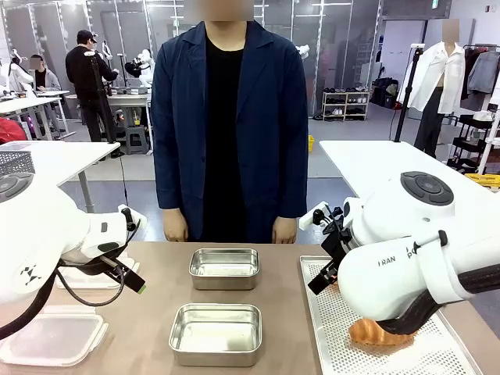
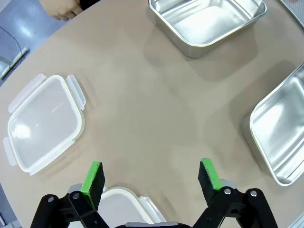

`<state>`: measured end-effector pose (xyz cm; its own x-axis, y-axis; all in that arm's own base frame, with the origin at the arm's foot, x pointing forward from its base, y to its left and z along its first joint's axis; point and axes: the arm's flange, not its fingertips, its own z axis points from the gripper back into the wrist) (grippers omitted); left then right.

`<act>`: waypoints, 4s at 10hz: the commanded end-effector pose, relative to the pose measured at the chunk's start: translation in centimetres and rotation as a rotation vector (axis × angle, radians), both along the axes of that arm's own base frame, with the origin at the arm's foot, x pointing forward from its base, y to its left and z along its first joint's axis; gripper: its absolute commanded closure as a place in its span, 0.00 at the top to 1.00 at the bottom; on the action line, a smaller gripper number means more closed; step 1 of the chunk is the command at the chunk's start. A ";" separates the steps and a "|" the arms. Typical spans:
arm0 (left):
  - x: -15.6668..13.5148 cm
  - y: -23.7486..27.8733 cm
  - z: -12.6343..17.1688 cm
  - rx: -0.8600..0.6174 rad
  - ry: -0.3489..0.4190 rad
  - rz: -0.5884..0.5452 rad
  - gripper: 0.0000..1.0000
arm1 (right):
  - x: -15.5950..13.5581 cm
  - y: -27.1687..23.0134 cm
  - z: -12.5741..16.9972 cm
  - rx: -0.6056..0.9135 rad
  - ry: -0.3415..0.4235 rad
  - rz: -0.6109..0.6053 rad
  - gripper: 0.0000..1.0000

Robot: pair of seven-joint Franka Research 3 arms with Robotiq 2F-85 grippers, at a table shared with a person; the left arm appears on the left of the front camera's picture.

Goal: Place the bread into the airtight container.
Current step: Pick up a Butter Roll and place it into an empty Airtight Container.

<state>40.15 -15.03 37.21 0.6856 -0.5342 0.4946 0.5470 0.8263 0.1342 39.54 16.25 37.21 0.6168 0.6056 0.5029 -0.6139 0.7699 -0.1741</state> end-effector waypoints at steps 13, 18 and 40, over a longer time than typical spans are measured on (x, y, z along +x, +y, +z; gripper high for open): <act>-11.5 7.7 35.0 -0.186 -0.095 -0.033 1.00 | -10.6 -11.0 34.9 -0.013 -0.115 0.043 1.00; -19.1 9.1 41.4 -0.175 -0.200 -0.017 1.00 | -18.8 -14.0 40.2 -0.024 -0.146 0.016 1.00; -19.3 9.4 41.9 -0.178 -0.224 -0.021 1.00 | -4.0 -10.0 14.4 -0.361 0.154 0.770 1.00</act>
